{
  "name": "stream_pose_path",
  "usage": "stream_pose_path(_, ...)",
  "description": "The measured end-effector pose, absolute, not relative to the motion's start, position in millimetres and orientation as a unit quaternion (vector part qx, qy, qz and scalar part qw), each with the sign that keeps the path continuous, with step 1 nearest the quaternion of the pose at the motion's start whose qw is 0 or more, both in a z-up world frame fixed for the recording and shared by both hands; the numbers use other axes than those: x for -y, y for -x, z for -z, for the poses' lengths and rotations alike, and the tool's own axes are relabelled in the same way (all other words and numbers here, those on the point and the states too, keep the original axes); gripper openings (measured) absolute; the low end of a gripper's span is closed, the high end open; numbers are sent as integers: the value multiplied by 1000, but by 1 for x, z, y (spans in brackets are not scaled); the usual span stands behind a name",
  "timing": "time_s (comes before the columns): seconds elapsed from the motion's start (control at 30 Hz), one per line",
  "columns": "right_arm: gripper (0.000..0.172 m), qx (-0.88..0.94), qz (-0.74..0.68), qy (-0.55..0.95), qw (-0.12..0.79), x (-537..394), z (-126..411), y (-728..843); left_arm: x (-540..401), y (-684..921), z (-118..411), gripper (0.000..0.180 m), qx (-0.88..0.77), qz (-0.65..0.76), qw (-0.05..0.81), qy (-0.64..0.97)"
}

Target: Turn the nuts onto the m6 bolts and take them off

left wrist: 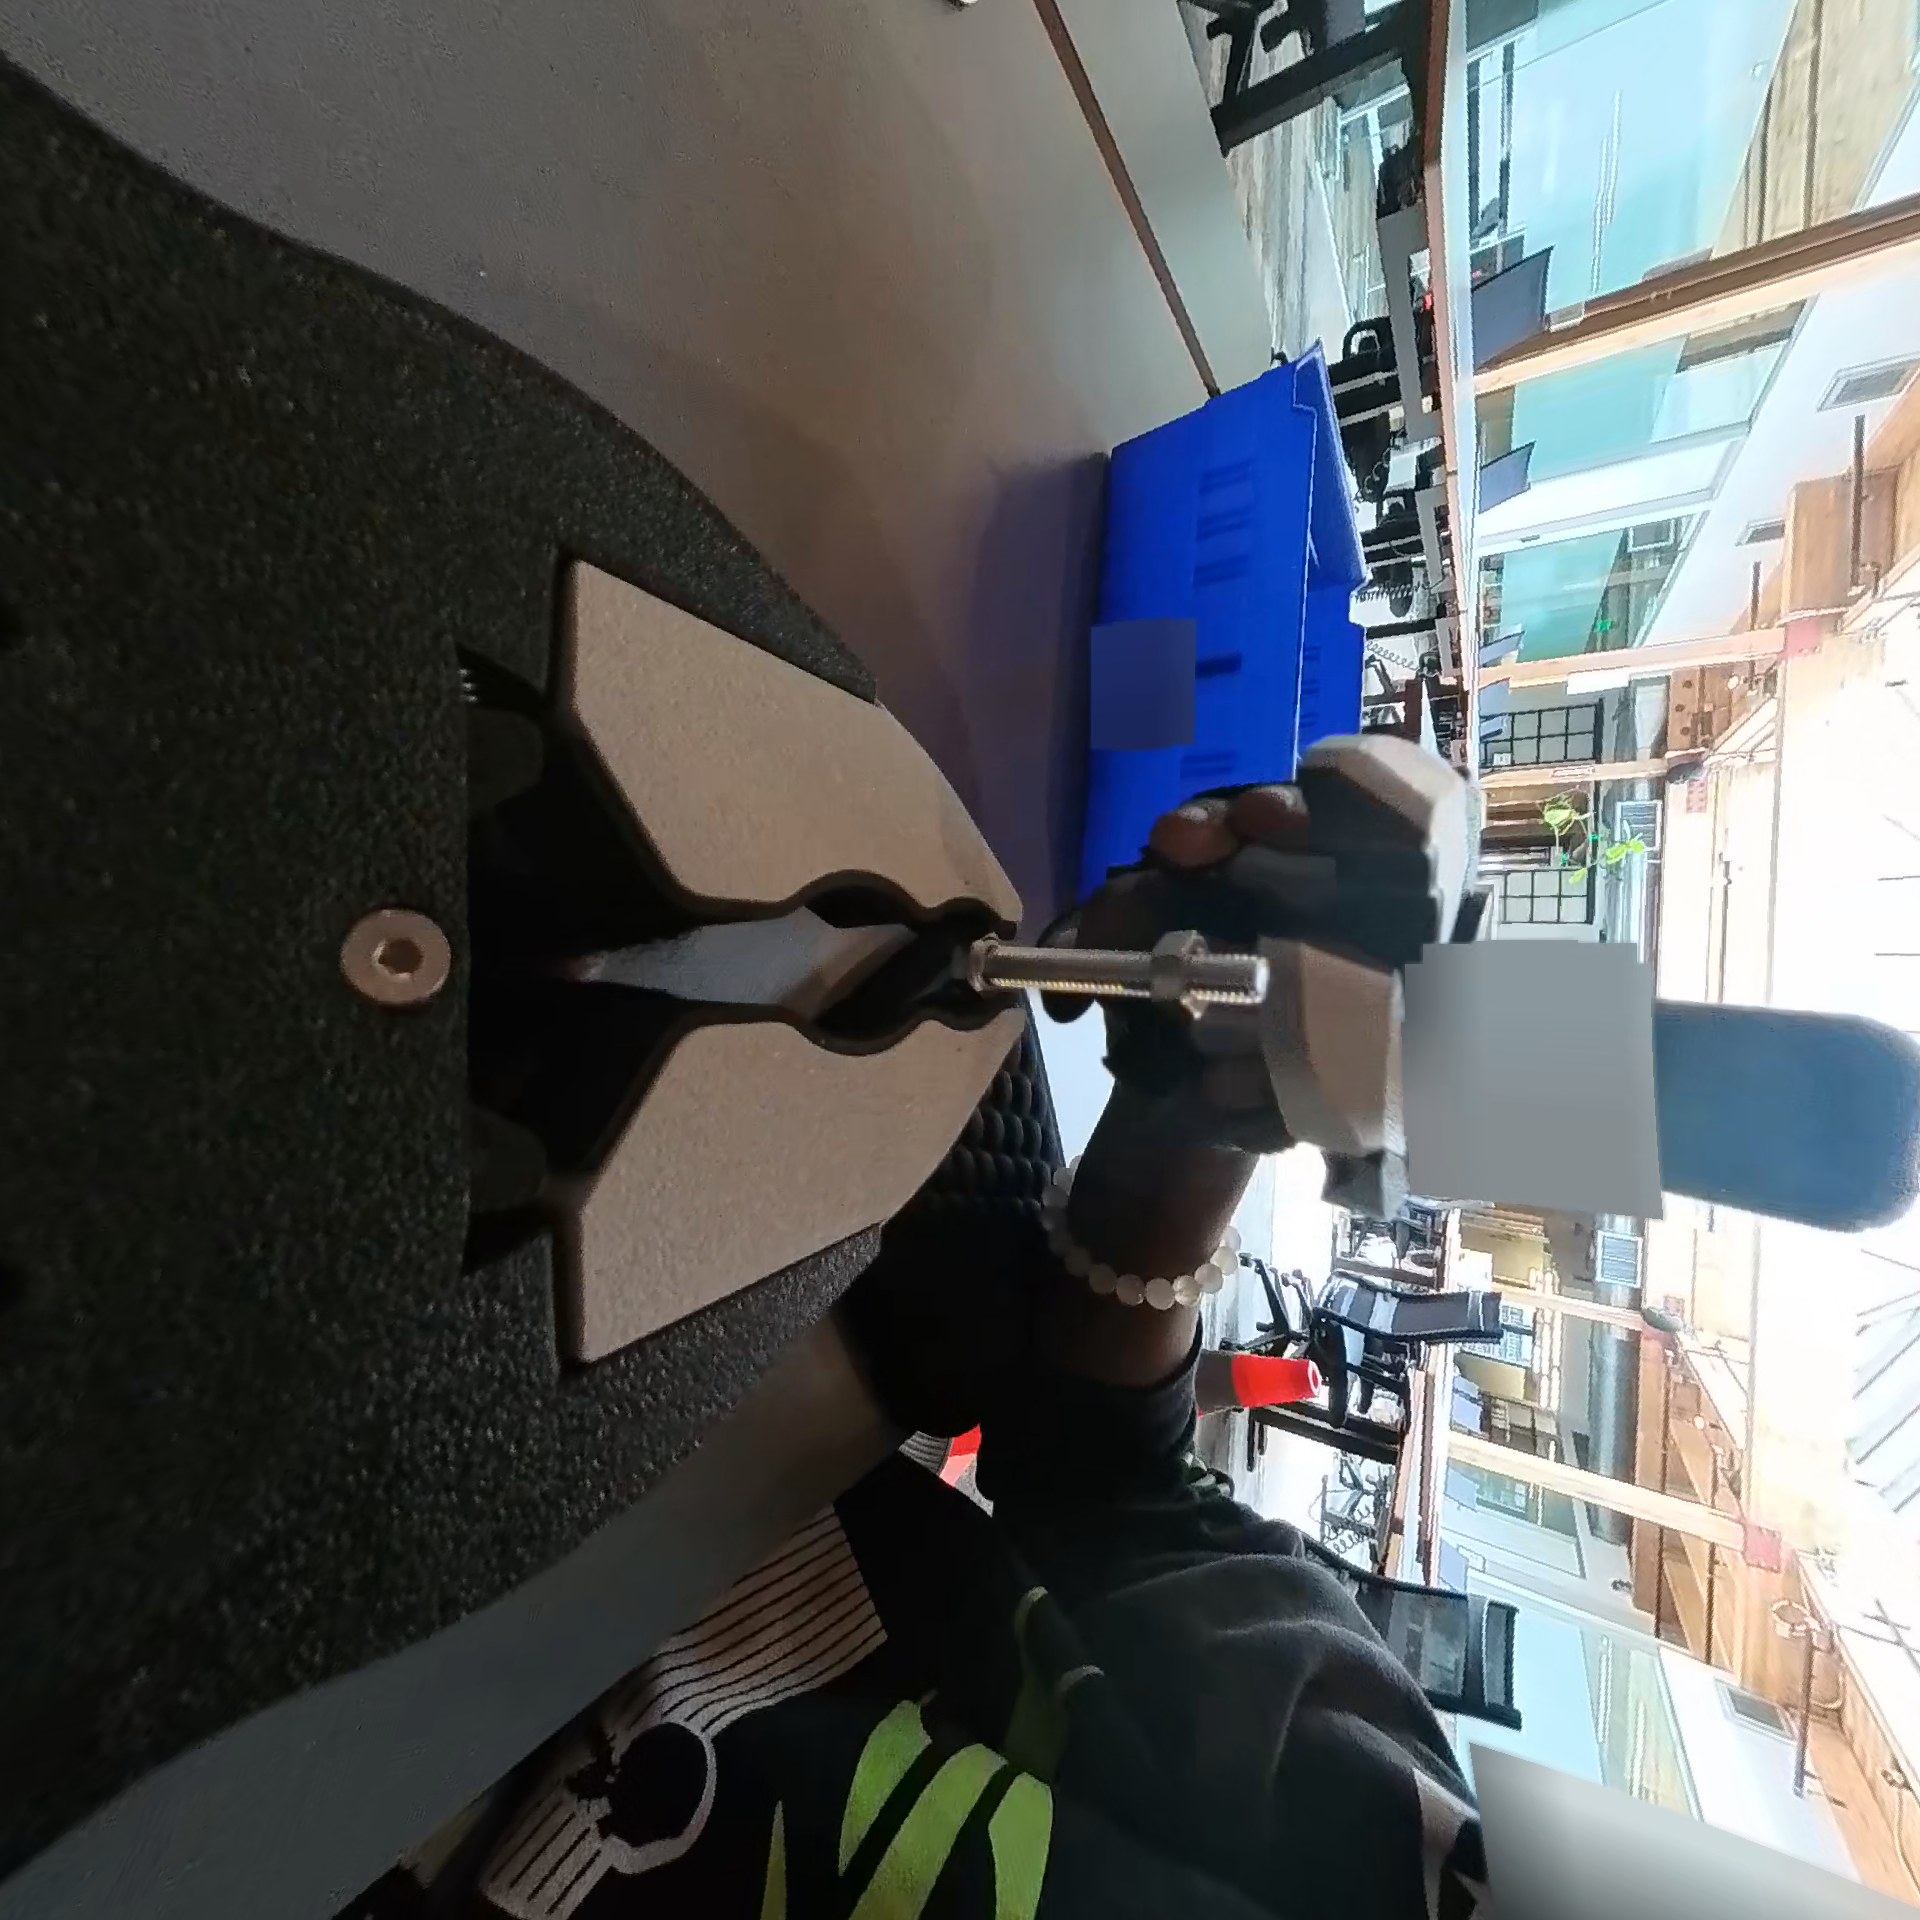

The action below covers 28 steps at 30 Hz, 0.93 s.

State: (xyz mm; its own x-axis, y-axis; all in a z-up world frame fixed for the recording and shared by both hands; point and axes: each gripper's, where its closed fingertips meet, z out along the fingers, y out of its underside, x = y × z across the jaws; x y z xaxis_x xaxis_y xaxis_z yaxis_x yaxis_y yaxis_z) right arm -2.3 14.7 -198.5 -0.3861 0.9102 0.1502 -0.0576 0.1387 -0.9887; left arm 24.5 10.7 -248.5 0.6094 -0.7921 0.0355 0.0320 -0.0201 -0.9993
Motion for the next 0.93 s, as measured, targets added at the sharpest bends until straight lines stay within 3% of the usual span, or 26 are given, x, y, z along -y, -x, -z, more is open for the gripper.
stream_pose_path(0.2,32,640,-548,335,422,0,205,7,-12,-25,250,9,-297,324,630,640)
stream_pose_path(0.93,29,630,-549,343,429,-11,200,2,-11,-25,250,9,-299,326,627,641)
